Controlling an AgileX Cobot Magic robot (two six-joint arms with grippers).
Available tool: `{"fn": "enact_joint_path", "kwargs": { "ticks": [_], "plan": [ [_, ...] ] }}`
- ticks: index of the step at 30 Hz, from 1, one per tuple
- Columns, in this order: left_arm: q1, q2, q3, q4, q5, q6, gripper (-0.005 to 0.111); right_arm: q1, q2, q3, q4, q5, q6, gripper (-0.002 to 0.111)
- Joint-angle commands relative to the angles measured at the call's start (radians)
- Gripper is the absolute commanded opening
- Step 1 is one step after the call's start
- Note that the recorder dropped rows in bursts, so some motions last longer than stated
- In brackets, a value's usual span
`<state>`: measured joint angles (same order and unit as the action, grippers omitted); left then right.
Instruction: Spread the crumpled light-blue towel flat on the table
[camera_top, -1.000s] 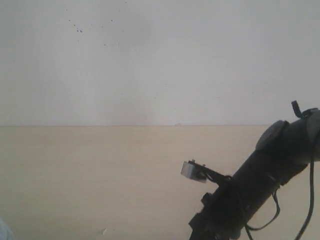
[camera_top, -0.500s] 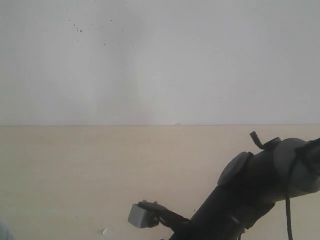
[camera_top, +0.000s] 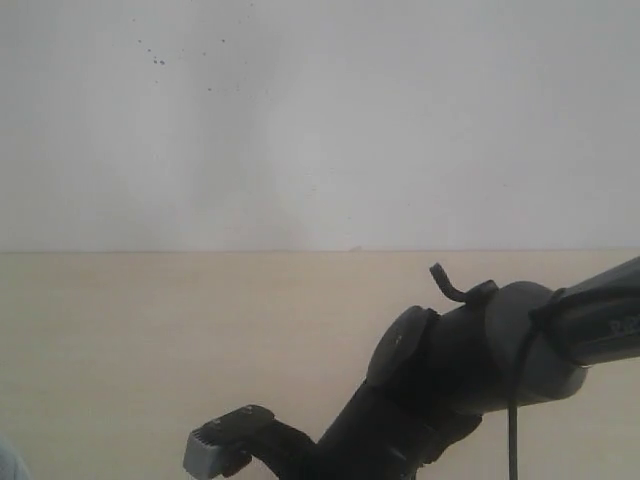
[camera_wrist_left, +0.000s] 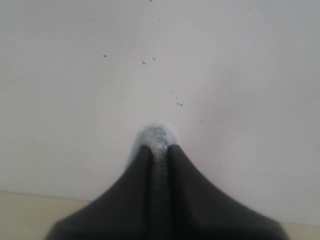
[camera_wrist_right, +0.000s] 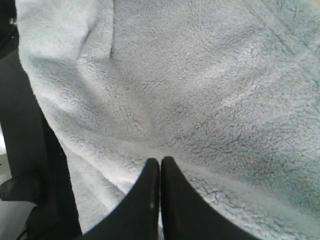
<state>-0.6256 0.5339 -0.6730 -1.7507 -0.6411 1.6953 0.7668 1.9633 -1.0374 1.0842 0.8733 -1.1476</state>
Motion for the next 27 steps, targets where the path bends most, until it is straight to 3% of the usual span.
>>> {"fn": "enact_joint_path", "kwargs": {
  "ticks": [1,6,15,20,27],
  "plan": [
    [-0.002,-0.004,0.005,0.006,0.008,0.007,0.004,0.001,0.014,-0.011,-0.069,0.071,0.023,0.000],
    [-0.002,-0.004,0.007,0.006,0.010,0.007,0.004,0.024,0.014,-0.009,-0.150,0.105,0.074,0.000],
    [-0.002,-0.004,0.063,0.006,0.013,-0.030,0.004,0.068,0.074,-0.009,-0.221,-0.012,0.107,0.000],
    [-0.002,-0.004,0.063,0.006,0.013,-0.030,0.004,0.068,0.096,-0.011,-0.397,-0.108,0.206,0.000],
    [-0.002,-0.004,0.063,0.006,0.013,-0.026,0.004,-0.060,0.096,-0.088,-0.552,-0.095,0.364,0.000]
  ]
}}
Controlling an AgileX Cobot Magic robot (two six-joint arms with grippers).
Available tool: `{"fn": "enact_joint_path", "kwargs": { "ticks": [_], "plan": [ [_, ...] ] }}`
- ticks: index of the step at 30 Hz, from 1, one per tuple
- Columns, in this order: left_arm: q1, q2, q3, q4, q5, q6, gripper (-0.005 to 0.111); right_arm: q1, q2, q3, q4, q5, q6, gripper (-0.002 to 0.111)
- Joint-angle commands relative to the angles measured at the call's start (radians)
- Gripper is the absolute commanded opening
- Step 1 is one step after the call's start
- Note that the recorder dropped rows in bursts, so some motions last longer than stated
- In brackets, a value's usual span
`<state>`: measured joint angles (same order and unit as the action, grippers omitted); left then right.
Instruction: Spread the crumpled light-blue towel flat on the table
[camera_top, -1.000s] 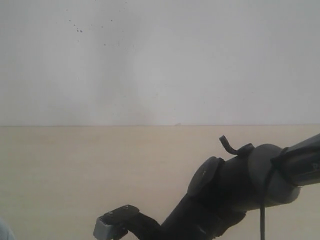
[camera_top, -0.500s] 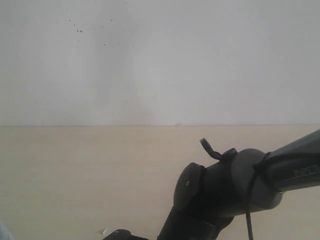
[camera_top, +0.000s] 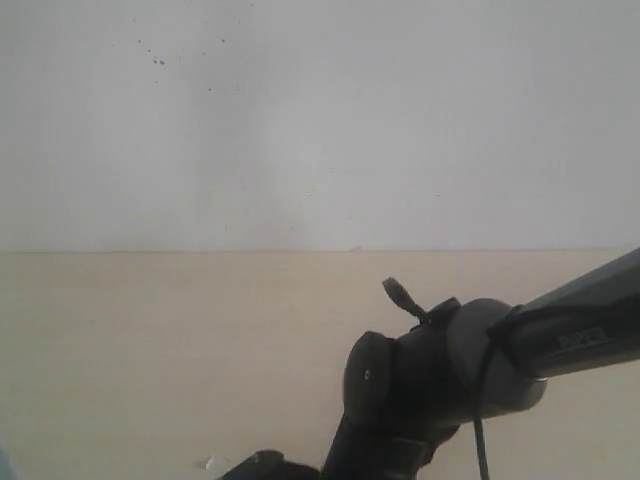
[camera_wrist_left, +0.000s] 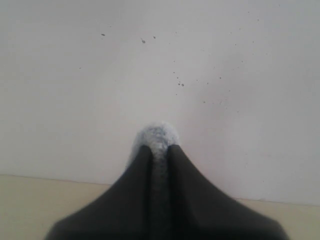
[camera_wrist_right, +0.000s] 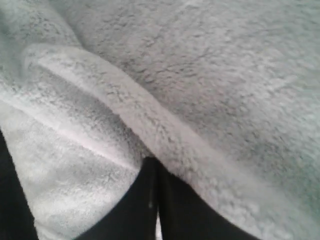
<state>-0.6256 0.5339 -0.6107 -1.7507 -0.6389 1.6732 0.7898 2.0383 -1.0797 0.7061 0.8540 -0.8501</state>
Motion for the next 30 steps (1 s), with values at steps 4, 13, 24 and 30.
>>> {"fn": "enact_joint_path", "kwargs": {
  "ticks": [4,13,24,30],
  "plan": [
    [-0.002,-0.004,0.001,0.006,0.011,-0.004,0.004,-0.170,0.021,-0.132,-0.174,-0.037,0.087,0.000],
    [-0.002,-0.004,0.001,0.006,0.011,-0.004,0.004,-0.273,0.038,-0.342,-0.293,0.015,0.231,0.000],
    [-0.002,-0.004,0.001,0.006,0.011,0.023,0.004,-0.281,-0.054,-0.282,-0.351,0.047,0.288,0.000],
    [-0.002,-0.004,0.029,0.006,0.011,0.034,0.004,-0.281,-0.179,-0.079,-0.313,0.019,0.251,0.000]
  ]
}}
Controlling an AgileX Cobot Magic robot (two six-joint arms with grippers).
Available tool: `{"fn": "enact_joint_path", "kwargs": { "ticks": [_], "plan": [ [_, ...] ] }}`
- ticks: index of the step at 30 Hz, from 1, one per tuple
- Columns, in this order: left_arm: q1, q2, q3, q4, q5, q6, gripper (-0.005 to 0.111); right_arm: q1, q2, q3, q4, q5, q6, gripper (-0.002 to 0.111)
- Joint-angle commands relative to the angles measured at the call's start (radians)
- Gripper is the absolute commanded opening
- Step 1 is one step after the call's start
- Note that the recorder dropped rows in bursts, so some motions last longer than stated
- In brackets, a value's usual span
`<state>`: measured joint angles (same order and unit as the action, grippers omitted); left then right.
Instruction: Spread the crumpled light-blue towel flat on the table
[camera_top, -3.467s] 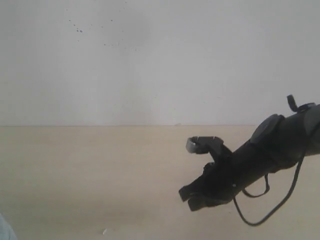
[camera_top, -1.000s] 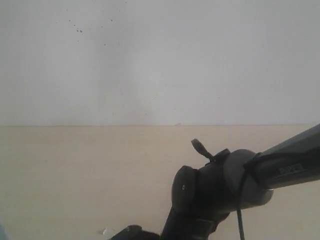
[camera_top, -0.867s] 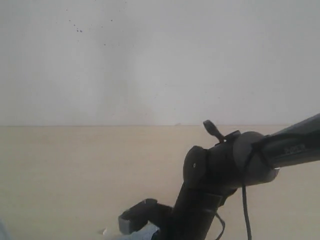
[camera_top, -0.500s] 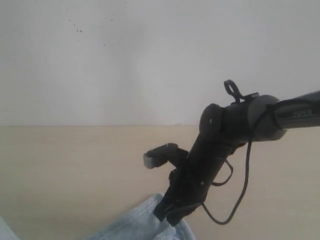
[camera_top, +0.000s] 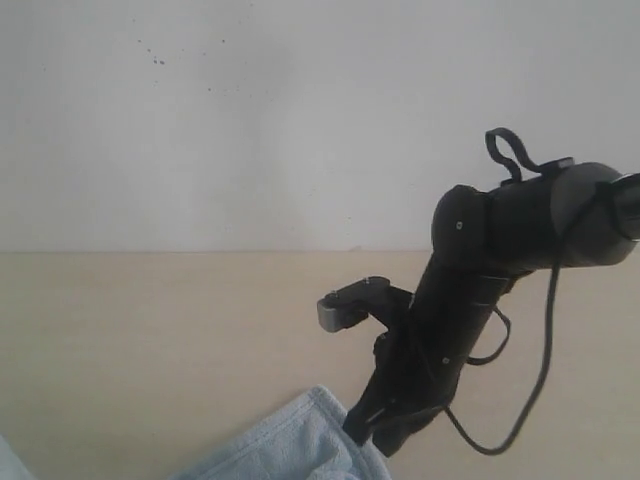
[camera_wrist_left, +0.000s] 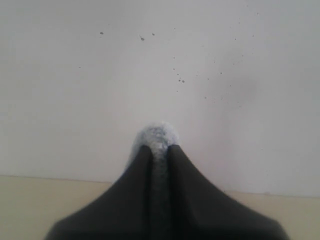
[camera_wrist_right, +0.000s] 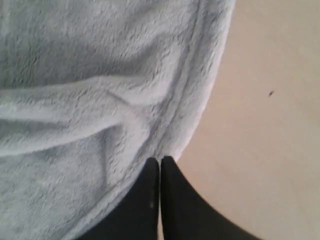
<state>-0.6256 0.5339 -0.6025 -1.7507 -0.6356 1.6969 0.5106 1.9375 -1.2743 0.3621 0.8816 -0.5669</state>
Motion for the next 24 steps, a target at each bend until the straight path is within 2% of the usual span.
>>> {"fn": "enact_joint_path", "kwargs": {
  "ticks": [1,7,12,14,19,24],
  "plan": [
    [-0.002,-0.004,0.027,0.006,0.007,0.010,0.004,-0.002,-0.095,0.148,0.037,-0.010,-0.042,0.000],
    [-0.002,-0.004,0.073,0.006,0.007,0.010,0.004,-0.002,-0.208,0.390,0.048,-0.094,-0.049,0.000],
    [-0.002,-0.004,0.101,0.006,0.007,0.008,0.004,0.019,-0.252,0.518,0.059,-0.063,-0.054,0.002],
    [-0.002,-0.004,0.103,0.006,0.007,0.008,0.004,0.060,-0.257,0.540,0.059,-0.054,-0.063,0.010],
    [-0.002,-0.004,0.103,0.006,0.007,0.006,0.004,0.217,-0.262,0.552,0.059,-0.046,-0.063,0.045],
    [-0.002,-0.004,0.103,0.006,0.007,0.006,0.004,0.354,-0.262,0.552,0.059,-0.057,-0.061,0.048]
  ]
}}
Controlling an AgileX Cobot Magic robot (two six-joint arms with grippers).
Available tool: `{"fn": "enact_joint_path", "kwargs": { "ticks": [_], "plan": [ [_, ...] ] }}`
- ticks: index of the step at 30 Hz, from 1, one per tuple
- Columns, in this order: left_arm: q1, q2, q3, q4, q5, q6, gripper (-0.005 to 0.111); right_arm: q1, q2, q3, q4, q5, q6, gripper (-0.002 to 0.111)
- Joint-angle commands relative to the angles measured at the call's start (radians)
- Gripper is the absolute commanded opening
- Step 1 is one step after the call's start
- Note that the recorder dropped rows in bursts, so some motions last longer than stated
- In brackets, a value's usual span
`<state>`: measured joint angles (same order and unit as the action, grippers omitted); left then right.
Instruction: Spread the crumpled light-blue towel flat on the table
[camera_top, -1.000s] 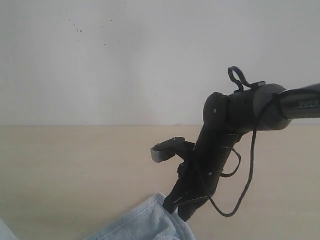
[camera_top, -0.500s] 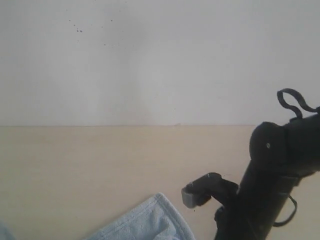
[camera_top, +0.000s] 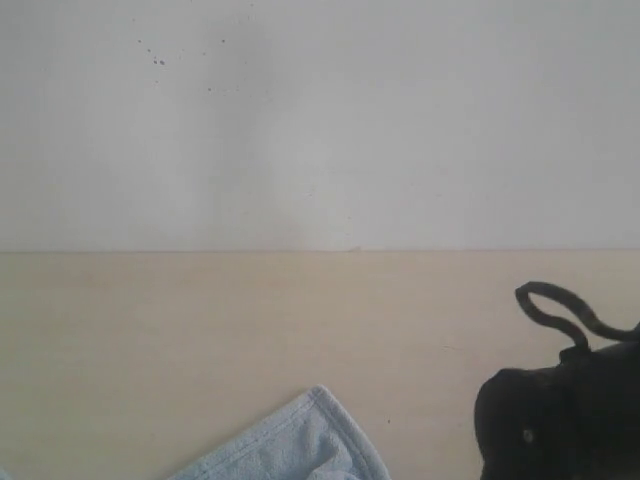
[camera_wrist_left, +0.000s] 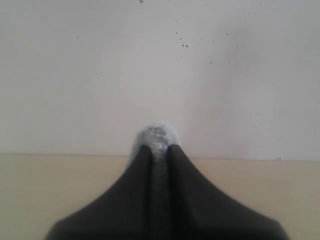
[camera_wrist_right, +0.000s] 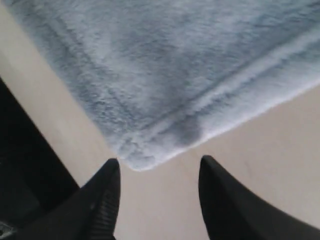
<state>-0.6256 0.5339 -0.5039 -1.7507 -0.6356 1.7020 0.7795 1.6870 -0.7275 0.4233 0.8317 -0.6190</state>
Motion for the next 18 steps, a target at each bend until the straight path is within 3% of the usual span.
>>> {"fn": "enact_joint_path", "kwargs": {
  "ticks": [1,8,18],
  "plan": [
    [-0.002,-0.004,0.004,0.006,0.007,0.001,0.004,0.109,-0.011,0.005,-0.005,-0.017,-0.008,0.048],
    [-0.002,-0.004,0.004,0.006,0.007,0.001,0.004,0.178,-0.011,0.005,-0.192,-0.081,0.129,0.048],
    [-0.002,-0.004,0.004,0.006,0.007,0.001,0.004,0.178,-0.011,0.005,-0.171,-0.111,0.143,0.048]
  ]
}}
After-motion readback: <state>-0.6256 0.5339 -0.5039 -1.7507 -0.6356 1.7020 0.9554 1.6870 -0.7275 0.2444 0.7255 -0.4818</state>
